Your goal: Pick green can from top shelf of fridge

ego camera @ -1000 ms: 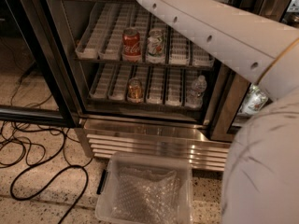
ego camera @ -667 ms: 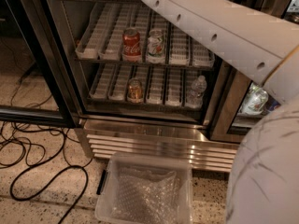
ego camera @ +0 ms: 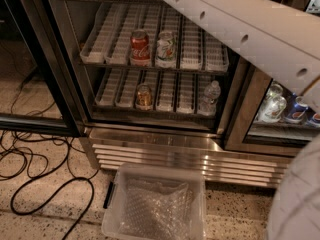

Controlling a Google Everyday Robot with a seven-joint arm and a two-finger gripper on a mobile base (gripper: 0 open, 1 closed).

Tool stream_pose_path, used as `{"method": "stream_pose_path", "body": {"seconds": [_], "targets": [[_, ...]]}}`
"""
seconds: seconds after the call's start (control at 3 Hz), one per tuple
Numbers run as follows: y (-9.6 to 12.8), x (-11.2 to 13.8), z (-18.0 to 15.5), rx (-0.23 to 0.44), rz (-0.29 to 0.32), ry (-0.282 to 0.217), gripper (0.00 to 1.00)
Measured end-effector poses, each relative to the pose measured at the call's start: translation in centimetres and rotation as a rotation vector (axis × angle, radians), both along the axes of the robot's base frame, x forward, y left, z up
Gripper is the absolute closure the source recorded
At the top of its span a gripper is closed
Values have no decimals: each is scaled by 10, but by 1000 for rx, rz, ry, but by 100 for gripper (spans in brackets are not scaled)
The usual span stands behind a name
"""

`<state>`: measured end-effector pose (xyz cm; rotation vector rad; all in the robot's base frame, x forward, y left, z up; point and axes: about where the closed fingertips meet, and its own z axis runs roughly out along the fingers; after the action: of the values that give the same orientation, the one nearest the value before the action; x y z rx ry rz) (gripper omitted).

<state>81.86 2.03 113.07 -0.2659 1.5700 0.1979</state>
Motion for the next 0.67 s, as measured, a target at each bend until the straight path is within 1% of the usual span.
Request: {"method": "stream_pose_path", "body": {"seconds": [0.33,0.67], "targets": [[-7,-34,17,71,-2,25,100],[-7,-34,17,72,-2,25,100]]}}
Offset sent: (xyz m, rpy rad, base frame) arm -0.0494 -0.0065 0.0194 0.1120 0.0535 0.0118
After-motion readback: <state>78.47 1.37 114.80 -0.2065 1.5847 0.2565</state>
